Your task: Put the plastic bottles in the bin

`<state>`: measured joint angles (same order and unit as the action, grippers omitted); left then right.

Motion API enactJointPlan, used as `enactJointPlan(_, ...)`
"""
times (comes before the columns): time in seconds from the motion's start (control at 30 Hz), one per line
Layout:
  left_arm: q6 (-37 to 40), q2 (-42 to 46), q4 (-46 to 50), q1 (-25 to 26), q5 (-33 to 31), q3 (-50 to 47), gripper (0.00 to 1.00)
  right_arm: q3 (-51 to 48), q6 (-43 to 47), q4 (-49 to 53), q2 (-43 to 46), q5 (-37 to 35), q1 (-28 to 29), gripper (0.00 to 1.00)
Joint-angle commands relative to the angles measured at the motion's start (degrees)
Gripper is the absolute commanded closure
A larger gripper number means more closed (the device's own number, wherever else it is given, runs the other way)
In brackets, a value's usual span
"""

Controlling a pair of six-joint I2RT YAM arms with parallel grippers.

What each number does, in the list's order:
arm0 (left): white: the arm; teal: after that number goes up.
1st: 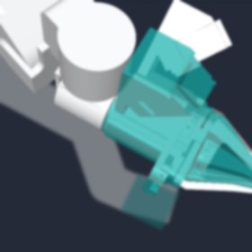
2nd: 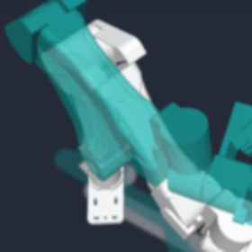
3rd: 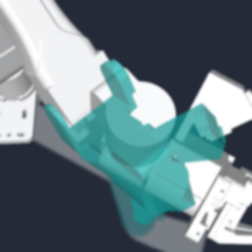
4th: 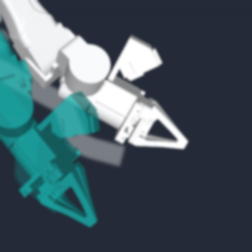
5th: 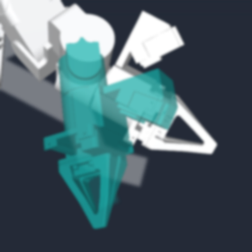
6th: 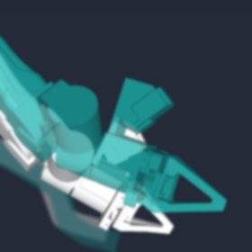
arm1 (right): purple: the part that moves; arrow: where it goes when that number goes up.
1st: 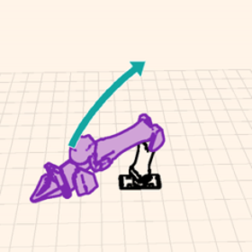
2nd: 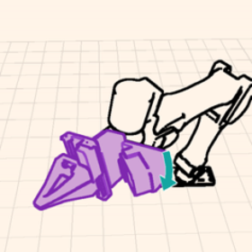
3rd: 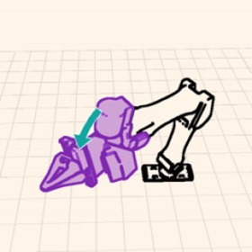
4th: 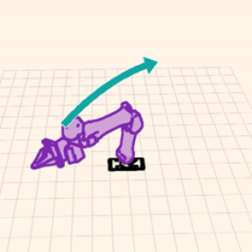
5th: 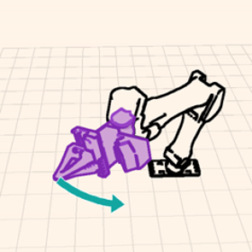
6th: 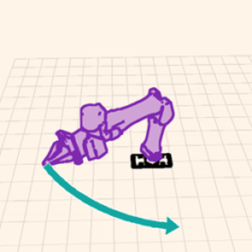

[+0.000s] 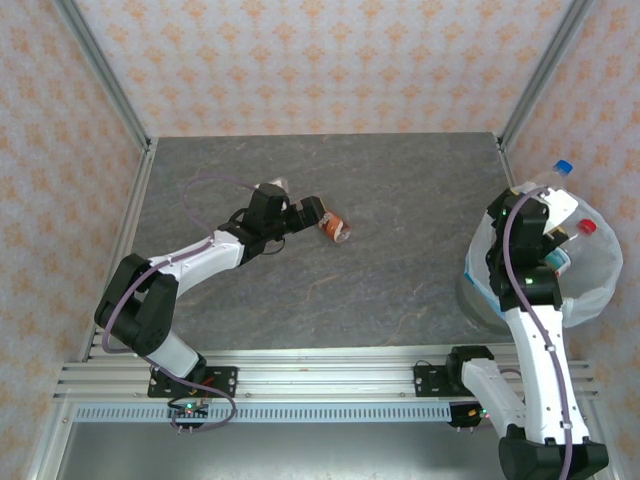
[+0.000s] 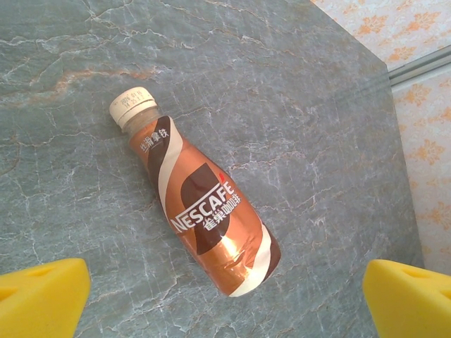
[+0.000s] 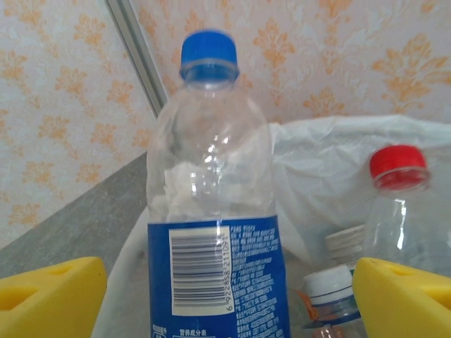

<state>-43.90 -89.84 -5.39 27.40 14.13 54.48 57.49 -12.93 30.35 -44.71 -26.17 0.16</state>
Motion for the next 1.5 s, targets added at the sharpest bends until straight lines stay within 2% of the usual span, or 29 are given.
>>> enactJointPlan(0.0, 1.2, -0.5, 1.4, 0.3, -1.2, 0.5, 0.0, 3.4, -0.4, 5.8, 0.5, -2.1, -0.4, 0.08)
enactJointPlan(0.23, 1.5, -0.9, 1.9, 0.3, -1.1, 0.7, 0.0, 12.7, 0.3, 10.2, -6.3, 12.3, -0.5, 0.12)
enactJointPlan(0.4, 1.7, -0.9, 2.2, 0.3, -1.6, 0.8, 0.0, 18.0, -0.6, 14.1, -13.0, 20.9, -0.9, 0.11)
enactJointPlan(0.63, 2.0, -1.3, 2.4, 0.3, -1.8, 0.7, 0.0, 13.8, -4.3, 14.3, -14.3, 18.5, -1.8, 0.08)
enactJointPlan(0.8, 2.2, -1.6, 2.6, 0.3, -1.4, 1.1, 0.0, 10.2, -7.4, 15.2, -12.1, 9.6, -3.9, 0.06)
enactJointPlan(0.87, 2.2, -1.7, 2.5, 0.3, -1.4, 1.0, 0.0, 8.7, -8.0, 14.6, -11.5, 11.8, -5.9, 0.06)
enactJointPlan(1.03, 2.2, -2.0, 2.2, 0.3, -0.8, 1.1, 0.0, 6.7, -8.1, 12.3, -13.4, 23.4, -8.6, 0.06)
enactJointPlan(1.3, 1.8, -3.6, 6.1, 1.3, -0.8, 3.7, 0.0, 11.1, -5.6, 10.7, -10.3, 27.2, -8.6, 0.02)
enactJointPlan(1.47, 1.3, -8.6, 13.8, 5.6, -4.7, 11.0, 0.0, 14.2, -4.2, 12.1, -7.6, 32.4, -8.6, 0.01)
